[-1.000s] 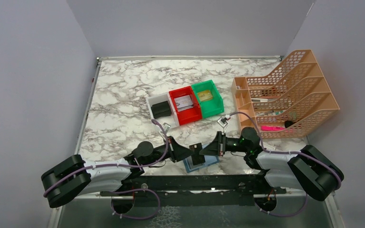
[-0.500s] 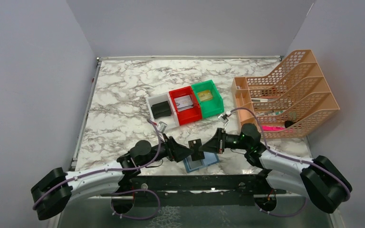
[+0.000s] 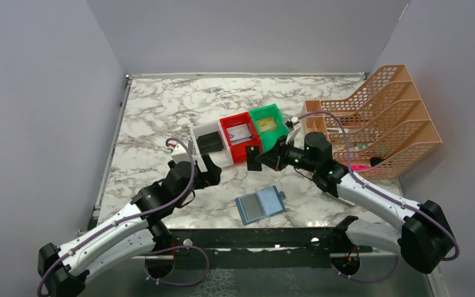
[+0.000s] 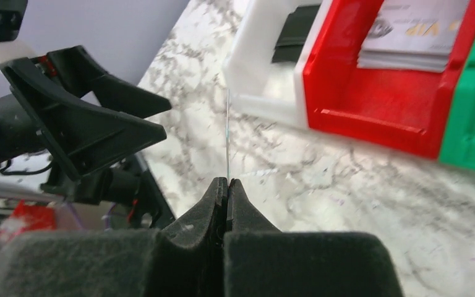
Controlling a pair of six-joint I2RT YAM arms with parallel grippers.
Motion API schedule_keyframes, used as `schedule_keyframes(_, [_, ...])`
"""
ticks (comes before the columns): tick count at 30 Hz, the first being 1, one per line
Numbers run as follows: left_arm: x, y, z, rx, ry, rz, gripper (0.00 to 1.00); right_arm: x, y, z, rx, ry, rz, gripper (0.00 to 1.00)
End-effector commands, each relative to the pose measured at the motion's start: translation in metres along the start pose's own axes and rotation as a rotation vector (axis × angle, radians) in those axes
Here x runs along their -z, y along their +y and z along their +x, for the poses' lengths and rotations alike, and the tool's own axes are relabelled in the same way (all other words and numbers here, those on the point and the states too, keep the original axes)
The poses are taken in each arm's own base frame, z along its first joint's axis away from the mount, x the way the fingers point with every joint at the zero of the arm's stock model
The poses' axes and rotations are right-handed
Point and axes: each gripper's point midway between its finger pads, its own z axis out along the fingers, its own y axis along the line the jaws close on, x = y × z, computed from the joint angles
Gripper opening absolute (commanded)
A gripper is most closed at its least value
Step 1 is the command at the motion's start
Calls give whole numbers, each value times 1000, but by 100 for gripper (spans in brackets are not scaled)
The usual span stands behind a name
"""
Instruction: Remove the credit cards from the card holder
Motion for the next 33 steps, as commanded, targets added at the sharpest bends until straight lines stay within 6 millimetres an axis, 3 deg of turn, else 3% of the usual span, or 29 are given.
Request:
schedule_keyframes(1, [0, 49, -11, -109, 9, -239, 99, -13, -16, -28, 132, -43, 135, 1])
schedule_keyframes(6, [-2, 70, -39, -25, -52, -296, 99, -35, 0, -51, 313, -82, 164, 1])
schedule_keyframes(12, [-10, 103, -54, 89, -44, -347, 99, -81, 27, -51, 602, -93, 169, 1])
schedule_keyframes(18, [6, 130, -65, 157, -113, -452, 99, -120, 49, -42, 945, -129, 125, 1])
schedule_keyframes(24, [29, 133, -78, 164, -194, -482, 99, -158, 36, -41, 1141, -114, 181, 2])
schedule_keyframes(29, [33, 129, -81, 161, -217, -456, 99, -183, 17, -43, 1252, -96, 261, 4])
schedule_keyframes(33, [30, 129, -82, 154, -222, -453, 99, -203, -3, -33, 1349, -37, 306, 6])
